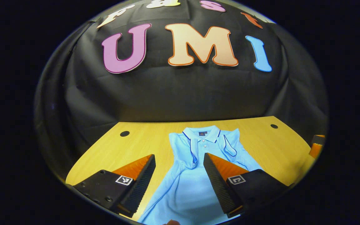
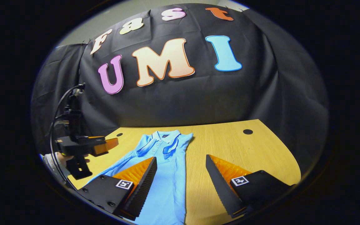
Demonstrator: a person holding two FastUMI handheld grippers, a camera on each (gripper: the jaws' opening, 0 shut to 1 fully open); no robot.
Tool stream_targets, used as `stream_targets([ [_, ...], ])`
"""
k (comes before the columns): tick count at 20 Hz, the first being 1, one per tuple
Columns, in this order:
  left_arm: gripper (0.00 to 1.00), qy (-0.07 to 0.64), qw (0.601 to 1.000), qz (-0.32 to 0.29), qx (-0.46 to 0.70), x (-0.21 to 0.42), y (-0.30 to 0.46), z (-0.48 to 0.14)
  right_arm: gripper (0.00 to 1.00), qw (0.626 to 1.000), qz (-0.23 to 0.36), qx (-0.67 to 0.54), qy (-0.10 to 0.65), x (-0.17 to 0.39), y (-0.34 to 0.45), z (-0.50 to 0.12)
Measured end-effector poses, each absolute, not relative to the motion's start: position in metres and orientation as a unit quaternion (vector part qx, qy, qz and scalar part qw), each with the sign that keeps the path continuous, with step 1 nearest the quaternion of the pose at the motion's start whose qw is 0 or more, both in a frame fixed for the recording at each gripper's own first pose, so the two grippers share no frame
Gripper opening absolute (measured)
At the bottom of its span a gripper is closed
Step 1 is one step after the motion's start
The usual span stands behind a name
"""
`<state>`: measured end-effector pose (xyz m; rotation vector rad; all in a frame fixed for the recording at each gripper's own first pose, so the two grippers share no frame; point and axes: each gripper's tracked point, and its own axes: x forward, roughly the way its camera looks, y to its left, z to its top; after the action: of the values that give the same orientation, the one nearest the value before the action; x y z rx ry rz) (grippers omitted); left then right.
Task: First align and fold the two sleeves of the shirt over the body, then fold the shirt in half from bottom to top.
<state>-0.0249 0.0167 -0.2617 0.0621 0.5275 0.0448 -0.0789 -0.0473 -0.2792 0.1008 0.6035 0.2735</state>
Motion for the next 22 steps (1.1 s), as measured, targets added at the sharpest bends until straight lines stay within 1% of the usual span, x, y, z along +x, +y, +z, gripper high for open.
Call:
stream_targets([
  [4, 0.94, 0.267, 0.963, 0.023, 0.027, -0.081, 0.040, -0.255, 0.98, 0.949, 0.124, 0.029, 0.288, -0.109, -0.043, -0.274],
  [6, 0.93, 0.283, 0.958, 0.019, 0.035, -0.110, 0.050, -0.261, 0.98, 0.949, 0.120, 0.026, 0.291, -0.128, -0.040, -0.273],
  [12, 0.94, 0.330, 0.943, 0.001, 0.045, -0.187, 0.063, -0.282, 0.98, 0.940, 0.111, 0.004, 0.324, -0.194, -0.039, -0.292],
  [13, 0.94, 0.336, 0.940, -0.002, 0.051, -0.199, 0.066, -0.286, 0.93, 0.938, 0.109, -0.001, 0.330, -0.204, -0.040, -0.296],
  [14, 0.94, 0.342, 0.938, -0.002, 0.055, -0.211, 0.068, -0.290, 0.98, 0.936, 0.107, -0.005, 0.336, -0.214, -0.041, -0.300],
  [22, 0.94, 0.390, 0.919, 0.013, 0.053, -0.276, 0.085, -0.334, 0.98, 0.919, 0.081, -0.027, 0.384, -0.279, -0.059, -0.336],
])
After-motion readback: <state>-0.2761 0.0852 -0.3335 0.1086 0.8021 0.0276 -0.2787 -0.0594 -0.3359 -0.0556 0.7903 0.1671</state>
